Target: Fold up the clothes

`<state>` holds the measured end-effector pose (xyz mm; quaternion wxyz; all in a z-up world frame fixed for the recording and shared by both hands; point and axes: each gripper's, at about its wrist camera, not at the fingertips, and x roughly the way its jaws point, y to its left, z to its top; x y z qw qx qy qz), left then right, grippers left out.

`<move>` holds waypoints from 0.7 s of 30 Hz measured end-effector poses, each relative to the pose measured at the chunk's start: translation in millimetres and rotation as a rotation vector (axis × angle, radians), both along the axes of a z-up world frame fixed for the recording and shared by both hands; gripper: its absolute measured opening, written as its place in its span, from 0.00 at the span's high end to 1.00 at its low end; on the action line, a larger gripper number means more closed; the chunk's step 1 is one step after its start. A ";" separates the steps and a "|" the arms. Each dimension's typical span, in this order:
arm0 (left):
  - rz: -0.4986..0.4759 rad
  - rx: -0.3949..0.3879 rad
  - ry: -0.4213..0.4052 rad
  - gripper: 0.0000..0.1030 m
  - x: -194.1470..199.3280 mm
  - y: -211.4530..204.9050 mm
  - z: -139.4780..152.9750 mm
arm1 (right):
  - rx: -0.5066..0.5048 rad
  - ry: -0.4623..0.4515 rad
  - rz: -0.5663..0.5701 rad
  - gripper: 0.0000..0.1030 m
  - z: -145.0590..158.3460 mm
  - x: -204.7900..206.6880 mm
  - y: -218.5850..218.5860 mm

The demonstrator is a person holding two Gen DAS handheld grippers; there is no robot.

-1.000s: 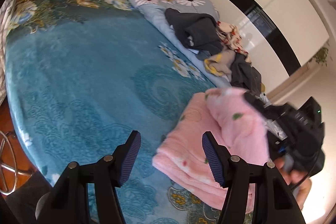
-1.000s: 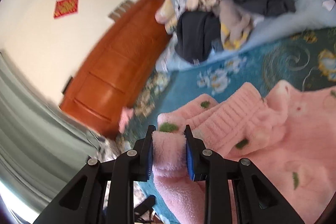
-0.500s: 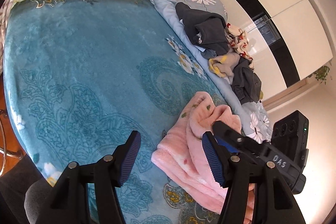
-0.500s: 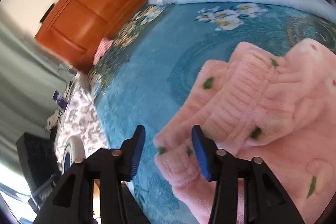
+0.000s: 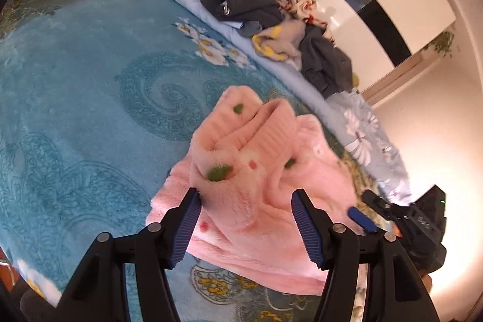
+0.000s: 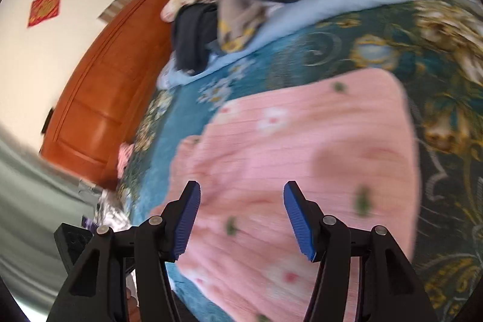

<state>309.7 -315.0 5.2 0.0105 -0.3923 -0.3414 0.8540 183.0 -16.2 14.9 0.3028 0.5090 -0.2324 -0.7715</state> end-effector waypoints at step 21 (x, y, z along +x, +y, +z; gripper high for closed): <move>0.007 -0.031 0.008 0.60 15.7 -21.5 4.7 | -0.051 -0.074 -0.040 0.43 -23.1 -2.6 22.1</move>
